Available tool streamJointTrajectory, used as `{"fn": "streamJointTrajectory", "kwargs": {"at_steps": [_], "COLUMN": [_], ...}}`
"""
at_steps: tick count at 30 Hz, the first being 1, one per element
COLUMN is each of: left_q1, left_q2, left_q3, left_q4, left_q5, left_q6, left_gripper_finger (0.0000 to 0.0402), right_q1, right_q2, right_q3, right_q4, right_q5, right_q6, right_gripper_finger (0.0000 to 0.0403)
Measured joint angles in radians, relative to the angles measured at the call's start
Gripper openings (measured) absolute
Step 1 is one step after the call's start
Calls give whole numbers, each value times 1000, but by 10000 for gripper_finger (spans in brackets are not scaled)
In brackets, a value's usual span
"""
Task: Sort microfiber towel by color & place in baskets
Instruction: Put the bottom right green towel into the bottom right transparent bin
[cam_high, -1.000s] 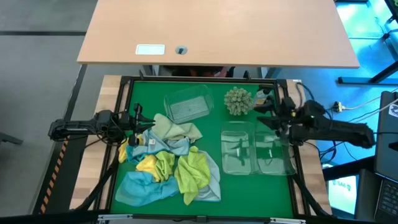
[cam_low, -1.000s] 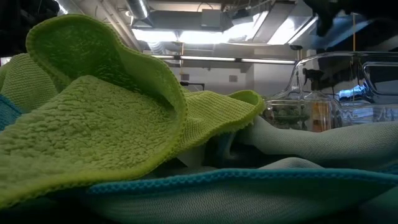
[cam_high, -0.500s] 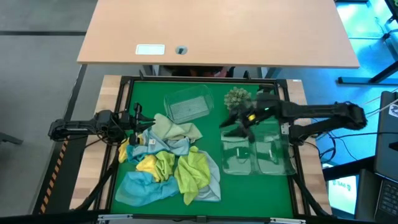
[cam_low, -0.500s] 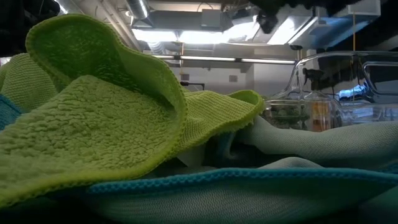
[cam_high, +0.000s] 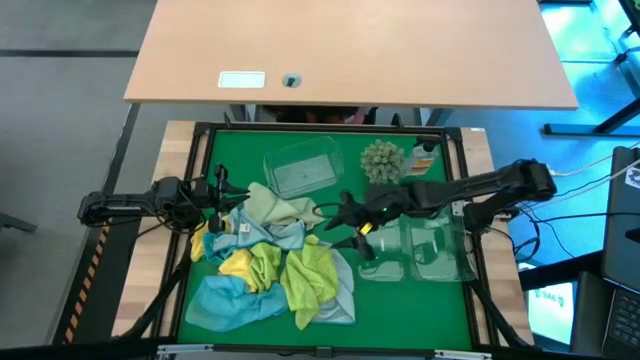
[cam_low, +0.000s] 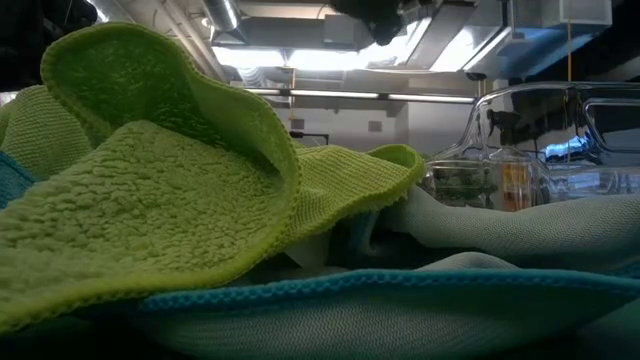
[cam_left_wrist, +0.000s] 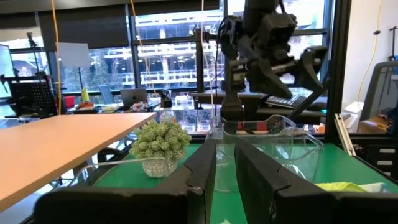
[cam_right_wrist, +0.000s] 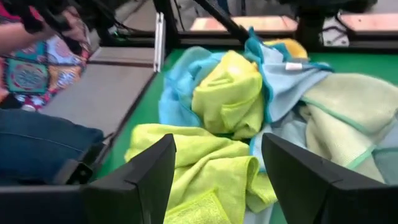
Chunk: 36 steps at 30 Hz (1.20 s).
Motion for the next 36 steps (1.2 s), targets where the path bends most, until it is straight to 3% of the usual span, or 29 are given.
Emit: {"fn": "streamJointTrajectory", "kwargs": {"at_steps": [10, 20, 32, 36], "left_q1": [0, 0, 0, 0], "left_q2": [0, 0, 0, 0], "left_q3": [0, 0, 0, 0], "left_q4": [0, 0, 0, -1], "left_q5": [0, 0, 0, 0], "left_q6": [0, 0, 0, 0], "left_gripper_finger": [56, 56, 56, 56], "right_q1": [30, 30, 30, 30], "right_q2": [153, 290, 385, 386], "right_q3": [0, 0, -1, -2], "right_q4": [-3, 135, 162, 183], "right_q5": [212, 210, 211, 211], "right_q6": [0, -43, -41, -41], "right_gripper_finger": [239, 239, 237, 201]}}
